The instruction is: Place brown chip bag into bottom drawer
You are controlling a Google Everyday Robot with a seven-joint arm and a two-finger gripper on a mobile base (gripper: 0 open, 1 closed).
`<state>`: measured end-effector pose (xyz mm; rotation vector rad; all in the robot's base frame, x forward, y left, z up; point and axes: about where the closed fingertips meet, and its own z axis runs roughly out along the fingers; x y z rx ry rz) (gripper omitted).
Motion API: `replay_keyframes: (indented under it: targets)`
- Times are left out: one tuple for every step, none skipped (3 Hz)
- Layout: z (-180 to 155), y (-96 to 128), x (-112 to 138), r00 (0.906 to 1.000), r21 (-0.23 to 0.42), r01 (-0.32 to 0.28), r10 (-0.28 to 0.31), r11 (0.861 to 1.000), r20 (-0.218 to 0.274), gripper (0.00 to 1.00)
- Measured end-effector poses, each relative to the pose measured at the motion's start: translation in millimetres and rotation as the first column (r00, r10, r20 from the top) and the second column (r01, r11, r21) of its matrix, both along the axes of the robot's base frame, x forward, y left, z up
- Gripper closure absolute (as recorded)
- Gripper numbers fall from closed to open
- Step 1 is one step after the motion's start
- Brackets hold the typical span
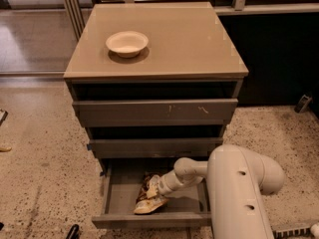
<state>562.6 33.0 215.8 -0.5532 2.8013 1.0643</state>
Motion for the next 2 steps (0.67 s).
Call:
replay_keyframes:
  targets:
    - [-6.3, 4.5, -2.8, 0.9997, -0.002, 0.022, -0.022, 1.000, 0.005, 0.36]
    - [-6.5, 4.7, -2.8, 0.9997, -0.002, 0.023, -0.023, 1.000, 0.005, 0.11]
